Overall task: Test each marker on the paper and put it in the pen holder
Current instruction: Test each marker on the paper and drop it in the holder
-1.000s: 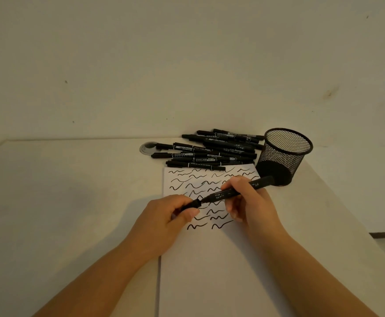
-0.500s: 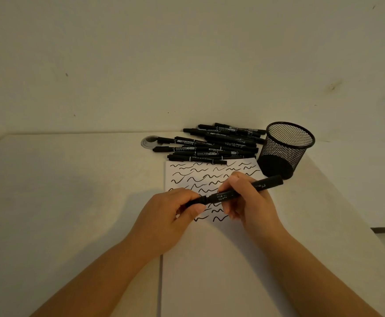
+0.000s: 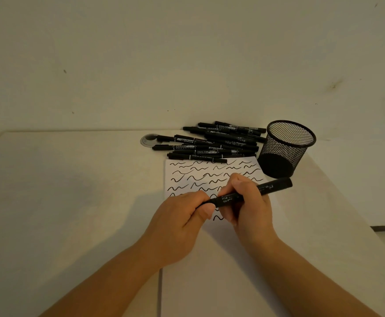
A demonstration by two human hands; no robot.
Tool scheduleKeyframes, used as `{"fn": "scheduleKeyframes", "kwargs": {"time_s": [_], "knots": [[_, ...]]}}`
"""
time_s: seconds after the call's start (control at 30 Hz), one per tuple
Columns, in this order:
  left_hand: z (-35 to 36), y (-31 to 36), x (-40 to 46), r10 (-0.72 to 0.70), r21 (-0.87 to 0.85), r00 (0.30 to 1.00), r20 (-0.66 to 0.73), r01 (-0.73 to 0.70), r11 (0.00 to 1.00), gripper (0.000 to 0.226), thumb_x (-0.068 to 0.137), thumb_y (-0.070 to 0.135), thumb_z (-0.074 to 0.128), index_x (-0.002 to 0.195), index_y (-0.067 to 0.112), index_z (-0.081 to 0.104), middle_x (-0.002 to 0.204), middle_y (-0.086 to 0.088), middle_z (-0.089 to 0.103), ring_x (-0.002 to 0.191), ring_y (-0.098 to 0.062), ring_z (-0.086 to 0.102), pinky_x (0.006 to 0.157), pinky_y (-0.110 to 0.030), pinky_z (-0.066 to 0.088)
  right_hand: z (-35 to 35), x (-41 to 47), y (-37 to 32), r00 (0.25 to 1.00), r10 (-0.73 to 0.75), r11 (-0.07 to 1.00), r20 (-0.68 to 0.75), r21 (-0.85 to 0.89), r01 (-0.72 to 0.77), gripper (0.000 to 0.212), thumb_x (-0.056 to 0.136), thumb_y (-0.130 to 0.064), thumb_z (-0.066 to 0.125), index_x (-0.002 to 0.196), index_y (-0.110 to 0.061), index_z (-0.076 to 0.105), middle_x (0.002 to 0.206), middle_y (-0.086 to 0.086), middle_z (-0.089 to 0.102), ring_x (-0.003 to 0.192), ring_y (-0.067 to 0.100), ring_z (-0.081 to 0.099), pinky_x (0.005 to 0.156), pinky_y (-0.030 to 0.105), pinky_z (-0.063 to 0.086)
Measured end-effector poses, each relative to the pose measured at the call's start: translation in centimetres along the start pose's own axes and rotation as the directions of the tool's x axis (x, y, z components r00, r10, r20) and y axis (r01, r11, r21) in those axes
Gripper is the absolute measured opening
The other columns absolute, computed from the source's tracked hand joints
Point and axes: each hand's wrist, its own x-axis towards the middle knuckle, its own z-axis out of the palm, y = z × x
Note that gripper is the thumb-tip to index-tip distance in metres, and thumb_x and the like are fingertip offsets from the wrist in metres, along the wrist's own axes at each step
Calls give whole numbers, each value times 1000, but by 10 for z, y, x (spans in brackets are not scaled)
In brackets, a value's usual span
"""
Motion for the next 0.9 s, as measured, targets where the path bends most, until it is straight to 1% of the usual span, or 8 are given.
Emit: {"fn": "scheduleKeyframes", "kwargs": {"time_s": [0.1, 0.2, 0.37, 0.5, 0.63, 0.7, 0.83, 0.9], "knots": [[0, 2, -1, -23, -65, 999, 39, 25, 998, 29, 82, 53, 30, 63, 35, 44, 53, 15, 46, 49, -7, 39, 48, -15, 28, 2, -1, 1, 999, -33, 999, -19, 17, 33, 30, 72, -19, 42, 44, -17, 51, 42, 5, 38, 35, 12, 33, 37, 19, 25], [-2, 4, -3, -47, -137, 995, 89, 58, 989, 32, 82, 54, 32, 60, 35, 46, 49, 10, 41, 47, -8, 35, 47, -17, 26, 1, -3, 2, 998, -70, 997, 8, 19, 70, 26, 68, -23, 46, 44, -17, 50, 42, 0, 41, 38, 10, 35, 37, 18, 26], [-6, 7, -4, -108, -227, 976, 190, 151, 962, 30, 87, 41, 37, 60, 34, 48, 47, 9, 35, 45, -6, 31, 46, -14, 26, 0, -4, 4, 990, -125, 992, 65, 25, 124, 27, 66, -31, 46, 46, -14, 50, 40, -4, 42, 38, 10, 34, 36, 20, 25], [-7, 8, -6, -97, -238, 967, 234, 154, 959, 32, 83, 51, 37, 58, 34, 48, 47, 10, 36, 46, -5, 32, 47, -13, 27, 0, -6, 3, 988, -129, 991, 82, 35, 126, 26, 65, -31, 46, 44, -17, 50, 40, -7, 42, 39, 10, 35, 37, 18, 26], [-8, 8, -4, -121, -367, 935, 334, 247, 897, 34, 77, 56, 37, 57, 32, 50, 49, 11, 33, 46, -6, 28, 48, -18, 26, 0, -7, 3, 982, -154, 988, 106, 47, 149, 25, 66, -31, 45, 43, -22, 50, 40, -9, 43, 39, 9, 34, 39, 17, 26], [-8, 7, -3, -124, -370, 924, 361, 264, 891, 34, 76, 57, 37, 58, 31, 51, 50, 10, 33, 47, -7, 27, 47, -18, 26, -1, -7, 3, 980, -159, 987, 121, 49, 154, 26, 67, -31, 44, 44, -22, 50, 40, -9, 44, 39, 10, 34, 39, 18, 26], [-6, 4, -4, -118, -221, 968, 223, 168, 960, 32, 82, 55, 37, 66, 36, 56, 48, 9, 37, 46, -6, 31, 47, -14, 27, -5, -4, 2, 970, -164, 985, 177, -26, 171, 32, 73, -32, 44, 52, -9, 51, 42, -5, 45, 38, 9, 36, 38, 18, 28], [-7, 6, -3, -144, -210, 980, 141, 172, 962, 30, 88, 49, 38, 69, 39, 59, 48, 10, 39, 46, -6, 33, 47, -15, 27, -6, -2, -2, 977, -111, 988, 180, -87, 128, 36, 78, -31, 45, 56, -3, 52, 41, -1, 47, 37, 8, 38, 37, 16, 31]]}}
